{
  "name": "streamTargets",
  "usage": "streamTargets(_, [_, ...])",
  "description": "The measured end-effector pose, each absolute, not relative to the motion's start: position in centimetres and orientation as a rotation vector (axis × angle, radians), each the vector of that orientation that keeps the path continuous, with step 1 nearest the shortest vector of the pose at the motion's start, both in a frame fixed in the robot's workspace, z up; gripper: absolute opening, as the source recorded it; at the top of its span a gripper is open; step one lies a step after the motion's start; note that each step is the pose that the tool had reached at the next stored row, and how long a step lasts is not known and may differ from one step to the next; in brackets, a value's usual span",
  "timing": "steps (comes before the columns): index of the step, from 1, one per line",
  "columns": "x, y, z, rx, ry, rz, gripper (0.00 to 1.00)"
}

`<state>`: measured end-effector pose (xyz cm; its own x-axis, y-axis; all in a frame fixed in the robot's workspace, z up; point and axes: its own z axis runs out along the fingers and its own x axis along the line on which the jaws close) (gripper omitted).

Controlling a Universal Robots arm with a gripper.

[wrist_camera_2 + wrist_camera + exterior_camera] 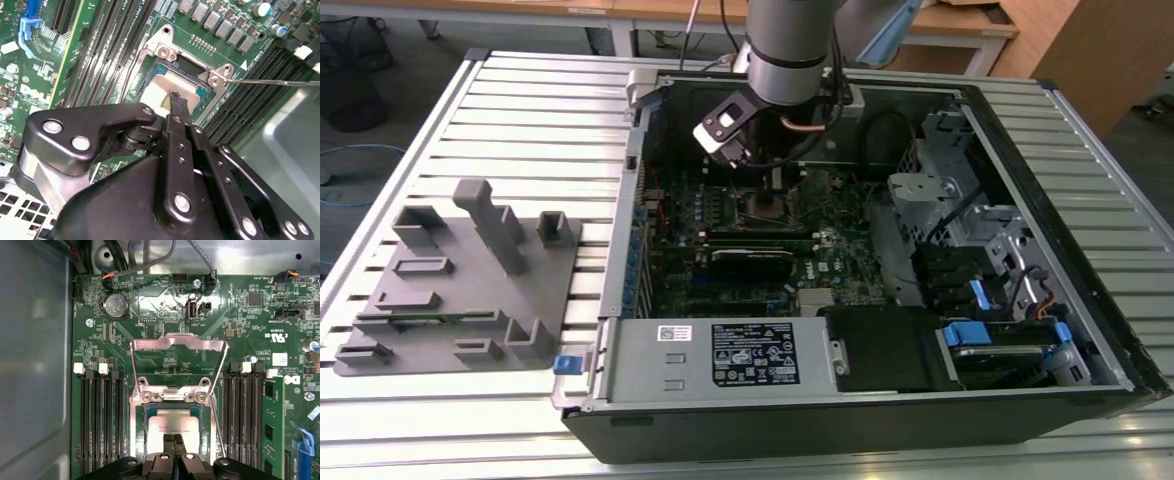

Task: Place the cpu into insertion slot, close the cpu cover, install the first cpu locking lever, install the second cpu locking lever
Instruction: 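Place the cpu into insertion slot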

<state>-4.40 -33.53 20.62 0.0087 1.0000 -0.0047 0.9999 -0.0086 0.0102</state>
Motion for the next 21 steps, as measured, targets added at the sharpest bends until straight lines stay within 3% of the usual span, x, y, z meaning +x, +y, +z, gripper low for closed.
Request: streamTargets(21, [-4.36, -33.53, 19.9, 2.213, 2.214, 0.006, 0.11])
